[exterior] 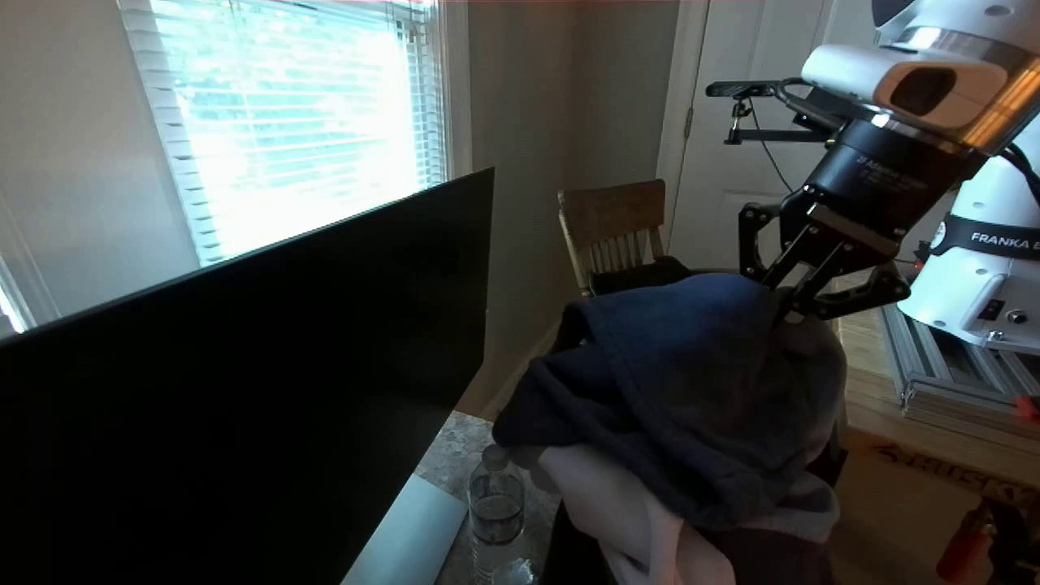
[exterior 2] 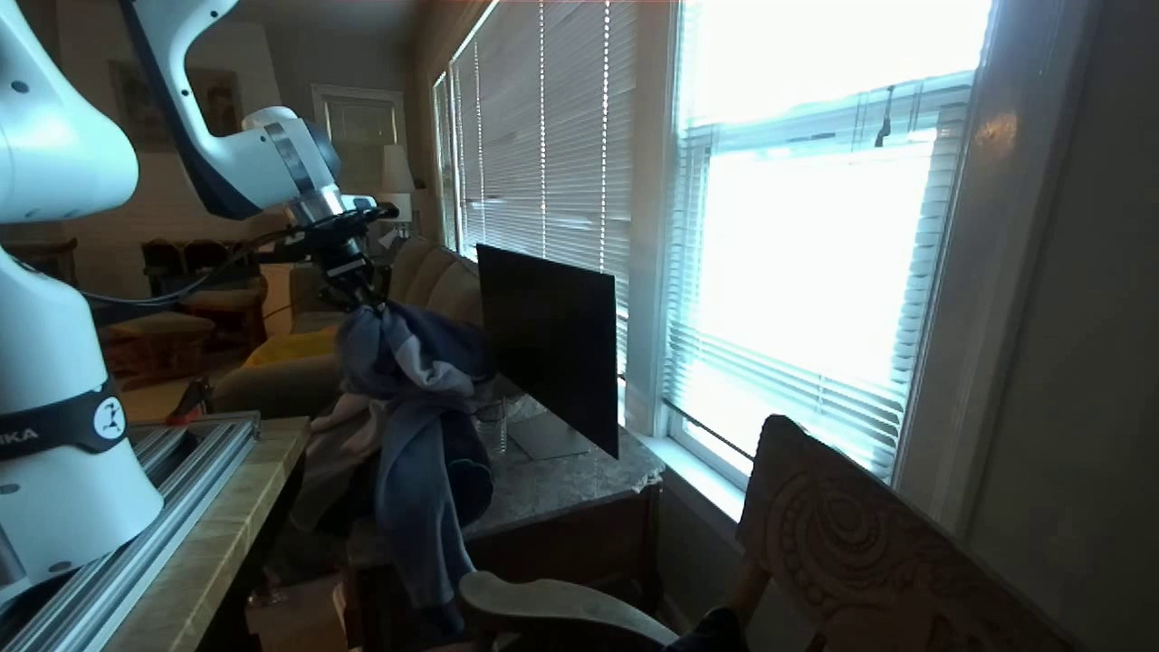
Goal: Put the jersey on the tv stand
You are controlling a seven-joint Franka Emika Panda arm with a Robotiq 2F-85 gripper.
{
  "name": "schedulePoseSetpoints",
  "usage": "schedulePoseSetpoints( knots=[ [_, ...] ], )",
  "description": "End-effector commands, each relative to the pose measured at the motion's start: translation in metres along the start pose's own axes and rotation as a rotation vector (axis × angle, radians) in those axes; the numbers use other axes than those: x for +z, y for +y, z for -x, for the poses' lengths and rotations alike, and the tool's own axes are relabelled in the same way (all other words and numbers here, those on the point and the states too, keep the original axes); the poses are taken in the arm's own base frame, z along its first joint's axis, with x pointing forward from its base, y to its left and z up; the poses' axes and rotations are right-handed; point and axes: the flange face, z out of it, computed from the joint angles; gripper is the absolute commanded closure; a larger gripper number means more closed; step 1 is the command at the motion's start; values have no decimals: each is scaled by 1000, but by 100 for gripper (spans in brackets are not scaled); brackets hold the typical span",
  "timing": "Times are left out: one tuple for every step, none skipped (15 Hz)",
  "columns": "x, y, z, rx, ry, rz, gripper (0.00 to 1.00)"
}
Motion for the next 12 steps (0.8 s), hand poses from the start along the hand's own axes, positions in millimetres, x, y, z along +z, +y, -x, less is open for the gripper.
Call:
schedulePoseSetpoints(
  knots=[
    [13, -4, 13, -37, -21, -56, 96],
    [16, -4, 16, -36, -28, -62, 96],
    [19, -3, 18, -37, -36, -69, 96],
    [23, -1, 20, -40, -44, -72, 96],
    [27, 0, 22, -41, -53, -75, 96],
    [31, 1, 23, -48, -57, -81, 82],
    [34, 3, 22, -54, -55, -79, 60],
    [37, 3, 19, -68, -47, -80, 57],
    [37, 4, 15, -78, -33, -70, 56],
    [39, 3, 11, -90, -17, -69, 51],
    [37, 3, 5, -103, 2, -56, 43],
    [35, 2, -2, -116, 30, -51, 37]
  ],
)
